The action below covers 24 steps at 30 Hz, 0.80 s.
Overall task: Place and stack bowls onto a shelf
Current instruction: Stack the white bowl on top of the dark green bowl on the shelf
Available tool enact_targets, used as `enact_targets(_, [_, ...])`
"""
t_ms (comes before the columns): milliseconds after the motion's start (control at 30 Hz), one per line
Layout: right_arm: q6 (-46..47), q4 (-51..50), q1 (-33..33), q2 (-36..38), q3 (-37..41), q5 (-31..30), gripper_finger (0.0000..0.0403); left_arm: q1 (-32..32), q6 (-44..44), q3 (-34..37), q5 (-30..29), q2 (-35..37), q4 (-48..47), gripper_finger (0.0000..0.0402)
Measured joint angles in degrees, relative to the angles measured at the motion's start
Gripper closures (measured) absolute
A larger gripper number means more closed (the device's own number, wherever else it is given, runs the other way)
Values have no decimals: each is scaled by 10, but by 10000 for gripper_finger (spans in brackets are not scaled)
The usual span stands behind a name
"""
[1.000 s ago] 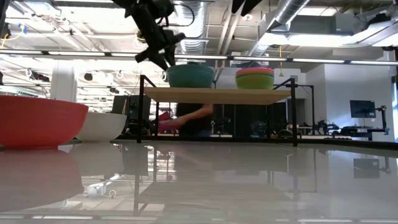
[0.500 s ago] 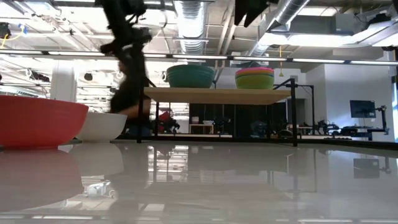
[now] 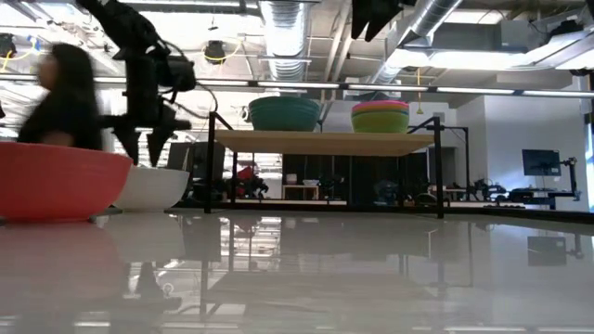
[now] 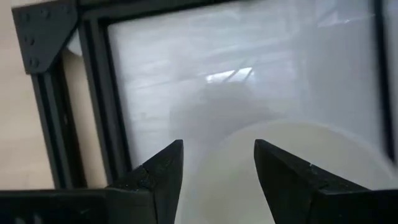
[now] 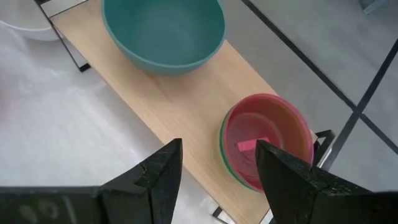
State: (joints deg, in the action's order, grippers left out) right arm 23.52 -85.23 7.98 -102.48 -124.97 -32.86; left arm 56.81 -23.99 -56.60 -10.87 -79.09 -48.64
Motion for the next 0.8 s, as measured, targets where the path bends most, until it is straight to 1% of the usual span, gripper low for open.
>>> enact_targets(67, [0,0,0,0,0,0,175,10,8,17,1,0,3,221])
enact_targets(200, [0,1,0,0,0,0,175,15,22,31,23,0,13,222])
enact_targets(333, [0,1,0,0,0,0,175,15,19,42,20,0,26,235])
enact_targets(467, [0,0,-3,0,0,0,175,15,8,45,13,-8,32,264])
enact_targets(800, [0,1,-9,0,0,0,175,15,18,45,12,-42,35,356])
